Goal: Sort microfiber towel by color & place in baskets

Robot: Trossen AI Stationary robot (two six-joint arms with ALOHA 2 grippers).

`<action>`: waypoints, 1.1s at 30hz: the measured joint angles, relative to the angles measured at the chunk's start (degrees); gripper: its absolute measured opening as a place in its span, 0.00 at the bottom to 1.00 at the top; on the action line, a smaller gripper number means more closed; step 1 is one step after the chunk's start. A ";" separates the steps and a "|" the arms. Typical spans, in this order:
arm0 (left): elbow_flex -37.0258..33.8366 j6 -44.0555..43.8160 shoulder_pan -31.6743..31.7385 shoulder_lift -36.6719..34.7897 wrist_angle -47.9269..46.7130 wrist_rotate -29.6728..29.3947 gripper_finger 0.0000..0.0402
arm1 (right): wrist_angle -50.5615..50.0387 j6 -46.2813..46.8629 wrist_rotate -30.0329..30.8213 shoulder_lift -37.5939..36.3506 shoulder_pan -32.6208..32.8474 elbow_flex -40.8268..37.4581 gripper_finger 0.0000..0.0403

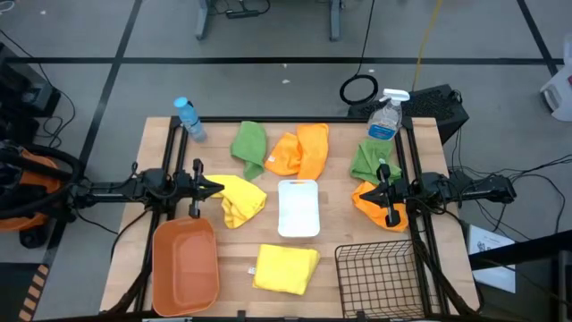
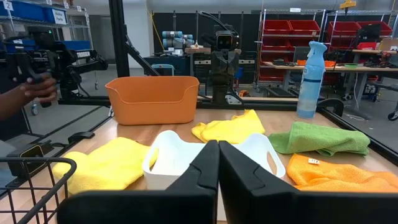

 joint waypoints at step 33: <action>41.85 0.11 0.00 13.58 -21.91 -3.00 0.01 | 0.36 9.49 0.05 0.00 0.00 0.00 0.00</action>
